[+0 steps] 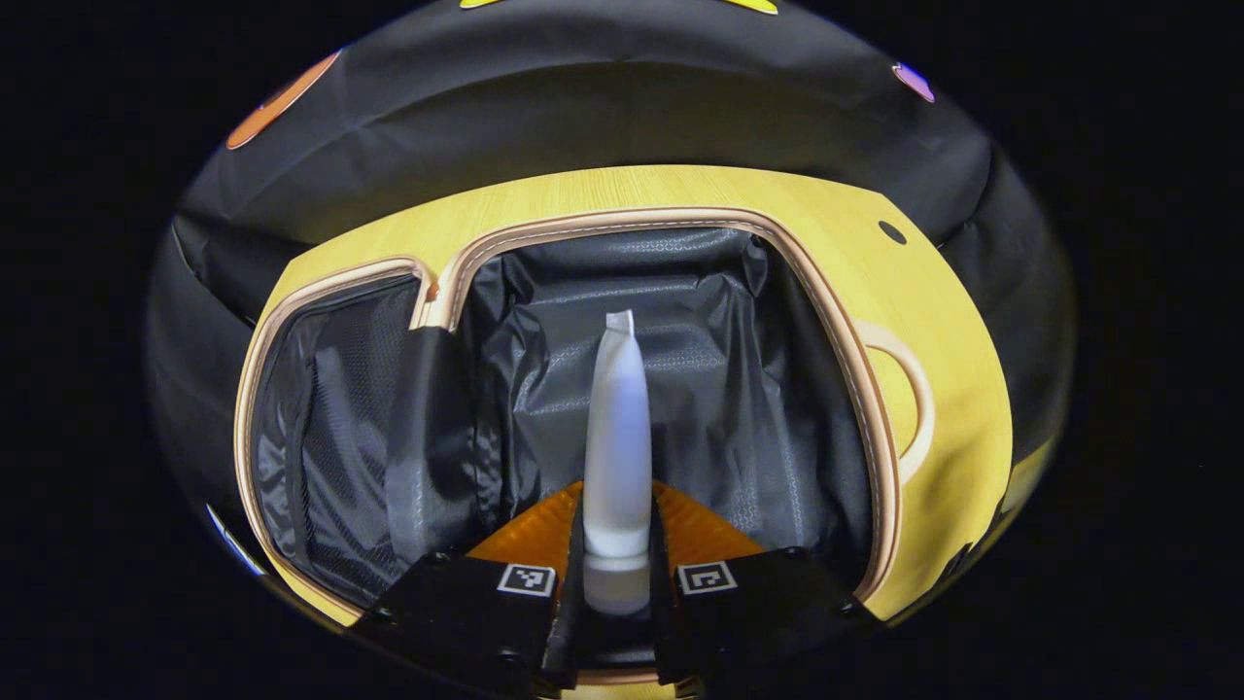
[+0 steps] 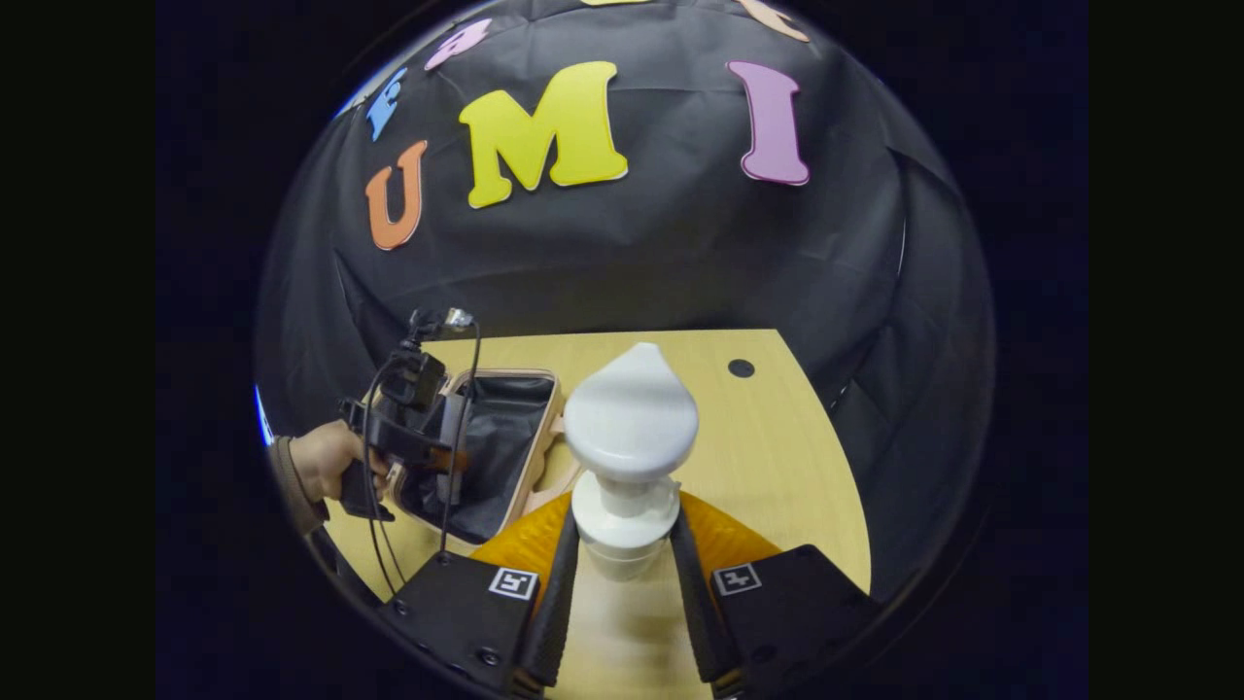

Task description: First open the suitcase, pack the skin care products into it, and then close the suitcase.

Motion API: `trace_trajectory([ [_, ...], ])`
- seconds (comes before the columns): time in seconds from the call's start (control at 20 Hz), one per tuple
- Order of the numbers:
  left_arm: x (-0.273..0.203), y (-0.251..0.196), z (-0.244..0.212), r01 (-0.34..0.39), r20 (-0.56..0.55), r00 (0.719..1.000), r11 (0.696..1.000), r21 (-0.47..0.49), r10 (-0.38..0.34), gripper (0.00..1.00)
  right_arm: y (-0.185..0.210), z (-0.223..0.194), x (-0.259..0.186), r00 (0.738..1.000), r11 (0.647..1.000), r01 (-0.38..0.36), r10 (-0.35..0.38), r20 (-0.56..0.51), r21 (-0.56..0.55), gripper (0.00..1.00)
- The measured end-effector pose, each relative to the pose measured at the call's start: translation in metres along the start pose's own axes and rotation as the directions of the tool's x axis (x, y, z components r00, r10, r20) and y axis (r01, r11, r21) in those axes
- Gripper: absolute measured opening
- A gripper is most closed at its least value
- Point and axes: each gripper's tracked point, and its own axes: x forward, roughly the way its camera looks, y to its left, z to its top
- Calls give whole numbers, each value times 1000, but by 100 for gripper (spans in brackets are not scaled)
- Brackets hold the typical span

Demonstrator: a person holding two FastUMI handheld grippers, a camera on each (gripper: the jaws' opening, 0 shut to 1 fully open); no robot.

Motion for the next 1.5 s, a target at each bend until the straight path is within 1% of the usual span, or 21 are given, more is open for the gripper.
trace_trajectory([
  [0.15, 5, 1, -3, 2, -6, 1000, 1000, -14, -2, 32, 11, 4, 2, 1000, 1000, -9, 9, -6, 8, 48],
  [0.35, 11, 3, -16, 3, -45, 999, 998, -63, -6, 32, 34, 20, 10, 999, 1000, -30, 30, 16, -3, 48],
  [0.4, 11, 3, -20, 15, -52, 998, 997, -78, -19, 40, 39, 24, 12, 999, 999, -33, 33, 21, -7, 48],
  [0.45, 9, 1, -21, 34, -45, 998, 994, -100, -39, 34, 45, 27, 13, 999, 999, -39, 39, 24, -11, 48],
  [0.5, 6, -2, -19, 66, -18, 997, 990, -122, -69, 35, 52, 31, 15, 998, 999, -51, 52, 27, -16, 48],
  [0.55, -1, -2, -15, 79, 14, 997, 989, -128, -78, 31, 60, 33, 19, 998, 998, -62, 62, 27, -20, 48],
  [0.65, -20, -3, -8, 113, 78, 992, 984, -136, -103, 60, 76, 39, 28, 996, 996, -83, 83, 22, -26, 46],
  [0.7, -32, -1, -6, 121, 109, 988, 983, -138, -107, 58, 85, 42, 34, 995, 995, -95, 95, 15, -26, 48],
  [0.8, -57, 5, 1, 129, 188, 977, 982, -139, -102, 67, 106, 44, 44, 992, 992, -128, 128, 0, -19, 48],
  [0.85, -71, 9, 5, 127, 233, 968, 983, -133, -94, 70, 117, 43, 49, 989, 989, -150, 150, -14, -10, 48],
  [0.9, -87, 14, 7, 122, 274, 958, 985, -121, -85, 82, 128, 41, 55, 985, 985, -171, 171, -32, -2, 48],
  [0.95, -102, 21, 10, 114, 319, 945, 987, -112, -73, 84, 139, 37, 62, 981, 982, -189, 188, -55, 3, 48],
  [1.0, -118, 27, 11, 101, 359, 931, 990, -102, -58, 92, 148, 32, 70, 977, 980, -198, 198, -82, 4, 48],
  [1.05, -136, 35, 12, 87, 404, 914, 992, -96, -41, 87, 158, 26, 78, 973, 979, -204, 203, -115, 1, 48],
  [1.1, -157, 39, 14, 76, 449, 893, 993, -88, -28, 89, 166, 17, 86, 968, 979, -205, 203, -146, -2, 48],
  [1.15, -177, 47, 16, 60, 492, 870, 995, -85, -10, 89, 174, 8, 96, 963, 978, -207, 203, -178, -4, 48],
  [1.2, -197, 55, 17, 43, 535, 845, 996, -83, 8, 89, 181, -2, 104, 955, 978, -206, 200, -218, -4, 48],
  [1.4, -274, 80, 14, -9, 693, 717, 995, -96, 73, 92, 198, -51, 132, 912, 986, -163, 142, -386, -21, 48],
  [1.45, -293, 83, 12, -17, 722, 687, 995, -97, 82, 92, 199, -60, 136, 900, 989, -148, 132, -416, -8, 48],
  [1.5, -310, 85, 10, -27, 750, 656, 995, -96, 90, 92, 200, -67, 140, 886, 991, -130, 130, -445, 30, 48],
])
